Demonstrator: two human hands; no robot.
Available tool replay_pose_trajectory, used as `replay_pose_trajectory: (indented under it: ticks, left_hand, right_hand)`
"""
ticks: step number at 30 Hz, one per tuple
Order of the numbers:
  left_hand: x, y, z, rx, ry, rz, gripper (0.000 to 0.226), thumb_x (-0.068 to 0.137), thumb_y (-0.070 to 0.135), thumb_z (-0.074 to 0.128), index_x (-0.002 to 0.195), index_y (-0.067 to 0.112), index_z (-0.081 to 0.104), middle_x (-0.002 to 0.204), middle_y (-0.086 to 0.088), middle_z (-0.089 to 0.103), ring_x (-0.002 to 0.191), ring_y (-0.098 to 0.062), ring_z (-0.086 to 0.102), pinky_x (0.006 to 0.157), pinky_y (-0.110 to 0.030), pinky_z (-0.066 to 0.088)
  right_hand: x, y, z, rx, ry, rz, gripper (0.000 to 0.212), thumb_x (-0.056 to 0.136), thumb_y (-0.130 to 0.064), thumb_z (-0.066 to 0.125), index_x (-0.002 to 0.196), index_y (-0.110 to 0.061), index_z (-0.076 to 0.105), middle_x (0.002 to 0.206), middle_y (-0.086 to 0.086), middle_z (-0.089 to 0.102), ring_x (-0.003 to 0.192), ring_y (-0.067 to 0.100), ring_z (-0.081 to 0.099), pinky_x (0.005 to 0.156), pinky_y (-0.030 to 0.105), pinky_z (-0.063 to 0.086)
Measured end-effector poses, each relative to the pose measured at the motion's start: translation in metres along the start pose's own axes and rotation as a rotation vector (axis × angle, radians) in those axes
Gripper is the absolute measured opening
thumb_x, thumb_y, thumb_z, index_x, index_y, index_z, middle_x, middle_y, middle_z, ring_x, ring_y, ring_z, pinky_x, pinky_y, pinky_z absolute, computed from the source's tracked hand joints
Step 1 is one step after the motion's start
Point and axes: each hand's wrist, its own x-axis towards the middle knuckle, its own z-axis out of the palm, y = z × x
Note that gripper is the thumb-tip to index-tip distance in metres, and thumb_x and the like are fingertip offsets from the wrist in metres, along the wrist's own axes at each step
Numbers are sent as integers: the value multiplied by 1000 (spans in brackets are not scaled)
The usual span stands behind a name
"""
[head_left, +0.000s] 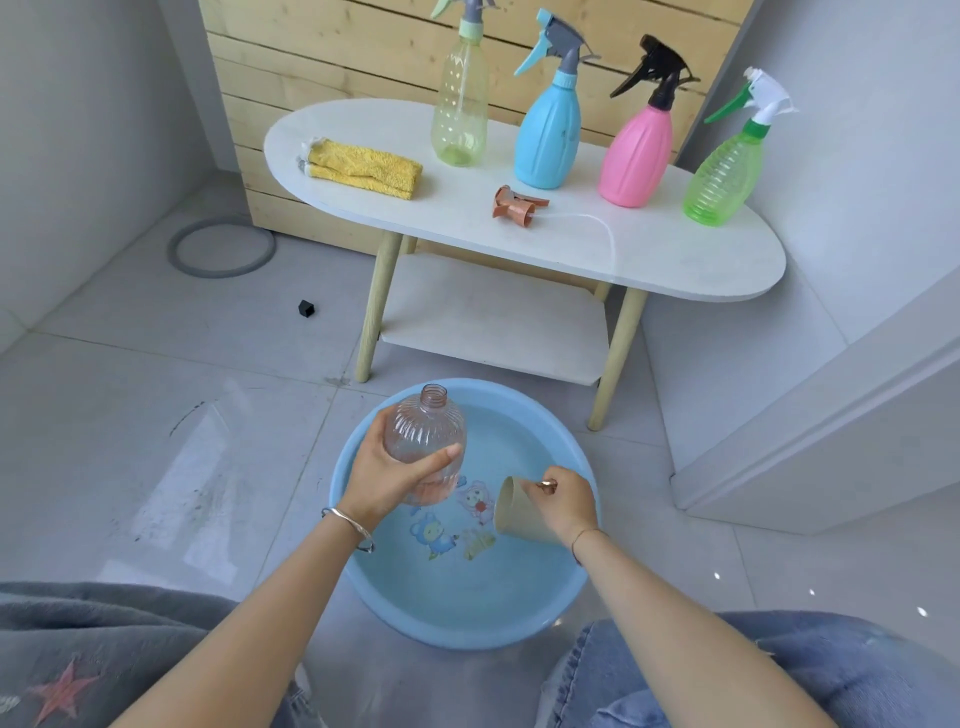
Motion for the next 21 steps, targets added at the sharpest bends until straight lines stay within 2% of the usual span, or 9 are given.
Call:
replay_pose_trajectory:
  ticks: [4,11,15,18,21]
  left_hand:
    - [4,0,-2,-18,22,0,78,45,55,86,114,36,54,117,14,64,113,-3,58,104,-33,45]
    - [7,-2,-3,-10,41,2,81,43,56,85,114,36,54,118,15,63,114,-2,57,102,-28,44]
    - [7,-3,-3,-4,40,5,81,43,58,84,114,36,53,117,16,62,111,6,55,97,-20,43]
    - [6,0,-3,-4,45,11,78,42,58,83,111,39,52,117,18,61,108,10,55,88,-10,41]
    - [8,-1,-6,-18,64,3,78,41,58,85,110,40,53,116,16,62,112,-1,58,94,-21,45]
  right_hand:
    - [-2,8,11,-92,-23,-55,50,82,-20,66,53,-20,26,49,-9,32,55,16,31,58,29,25]
    - [0,14,27,-192,-107,-112,48,83,-22,65,53,-21,27,53,-8,36,66,21,39,61,29,28]
    - [-2,9,37,-110,-150,-107,49,82,-23,67,53,-20,27,52,-8,33,59,17,34,51,22,23]
    - [-5,5,39,97,-109,-8,48,80,-19,70,53,-18,30,52,-5,30,54,14,27,49,22,22]
    - [-6,0,32,241,-51,85,43,77,-14,69,53,-16,34,52,-2,30,54,15,26,48,22,22]
